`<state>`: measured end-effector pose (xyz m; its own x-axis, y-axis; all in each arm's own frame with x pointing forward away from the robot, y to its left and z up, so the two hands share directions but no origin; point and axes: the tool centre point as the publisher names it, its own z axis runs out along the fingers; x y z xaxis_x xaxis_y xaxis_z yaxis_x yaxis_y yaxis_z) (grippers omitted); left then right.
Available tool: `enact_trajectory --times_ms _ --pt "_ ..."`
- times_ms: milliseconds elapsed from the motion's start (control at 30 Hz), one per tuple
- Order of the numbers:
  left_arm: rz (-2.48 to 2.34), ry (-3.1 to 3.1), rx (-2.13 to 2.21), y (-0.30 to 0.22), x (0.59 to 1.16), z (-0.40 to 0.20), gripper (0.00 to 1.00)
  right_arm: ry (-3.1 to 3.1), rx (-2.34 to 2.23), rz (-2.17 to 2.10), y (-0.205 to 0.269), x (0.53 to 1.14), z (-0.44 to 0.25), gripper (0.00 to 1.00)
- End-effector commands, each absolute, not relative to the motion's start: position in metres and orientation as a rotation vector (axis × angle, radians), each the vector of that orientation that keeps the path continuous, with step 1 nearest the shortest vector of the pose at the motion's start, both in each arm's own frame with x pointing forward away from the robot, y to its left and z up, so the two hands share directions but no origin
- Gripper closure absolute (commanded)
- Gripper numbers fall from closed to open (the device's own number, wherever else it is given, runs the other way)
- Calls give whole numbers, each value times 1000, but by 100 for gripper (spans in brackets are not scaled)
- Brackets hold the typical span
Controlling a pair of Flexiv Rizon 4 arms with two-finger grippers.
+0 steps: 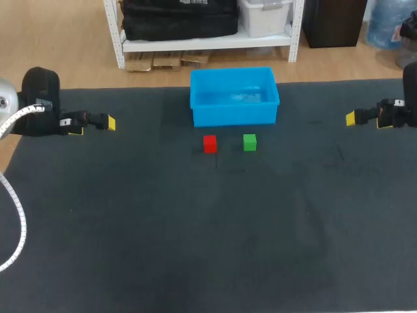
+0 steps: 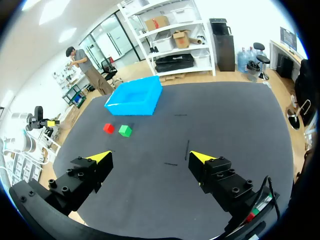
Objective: Use the left arm to pick the red cube and place it into the blue plastic box first, then use the right arm to grasp the green cube and put it into the same blue plastic box after the first action is fully finished.
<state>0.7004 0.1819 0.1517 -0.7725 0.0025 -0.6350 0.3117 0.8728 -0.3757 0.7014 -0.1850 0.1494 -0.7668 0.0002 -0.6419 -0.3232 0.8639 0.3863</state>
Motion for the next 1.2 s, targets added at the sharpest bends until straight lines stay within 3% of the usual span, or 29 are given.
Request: enact_trajectory --times_ms 33,1200 --pt "-627 2382 228 183 701 151 0 2374 -233 640 -185 701 150 0" --pt "-581 2444 229 164 712 159 0 2374 -233 640 -185 701 150 0"
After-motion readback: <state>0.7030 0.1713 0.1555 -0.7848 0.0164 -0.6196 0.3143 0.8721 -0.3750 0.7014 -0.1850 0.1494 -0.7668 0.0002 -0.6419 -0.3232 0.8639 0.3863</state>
